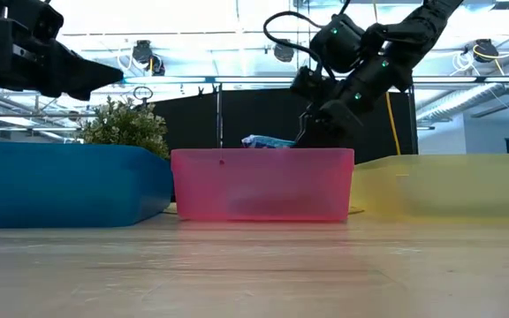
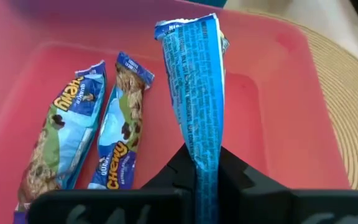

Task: Pick and place Granola Bars by type
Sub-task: Put the blue granola bar into the red bin

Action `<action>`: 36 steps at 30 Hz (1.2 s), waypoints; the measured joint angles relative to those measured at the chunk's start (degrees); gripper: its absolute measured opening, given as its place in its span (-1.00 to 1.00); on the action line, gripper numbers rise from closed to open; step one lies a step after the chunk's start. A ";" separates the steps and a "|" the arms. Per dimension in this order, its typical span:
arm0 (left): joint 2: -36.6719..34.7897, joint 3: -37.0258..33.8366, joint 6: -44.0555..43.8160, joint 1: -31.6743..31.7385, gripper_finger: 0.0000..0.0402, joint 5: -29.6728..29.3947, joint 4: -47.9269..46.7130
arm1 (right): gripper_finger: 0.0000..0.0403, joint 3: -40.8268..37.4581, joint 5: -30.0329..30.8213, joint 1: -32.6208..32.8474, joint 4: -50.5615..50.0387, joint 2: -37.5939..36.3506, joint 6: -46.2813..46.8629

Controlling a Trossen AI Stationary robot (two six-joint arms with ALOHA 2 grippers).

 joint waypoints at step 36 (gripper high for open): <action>0.00 0.00 5.93 0.07 -0.85 0.03 3.46 | -0.82 0.00 0.22 1.19 9.76 9.01 11.87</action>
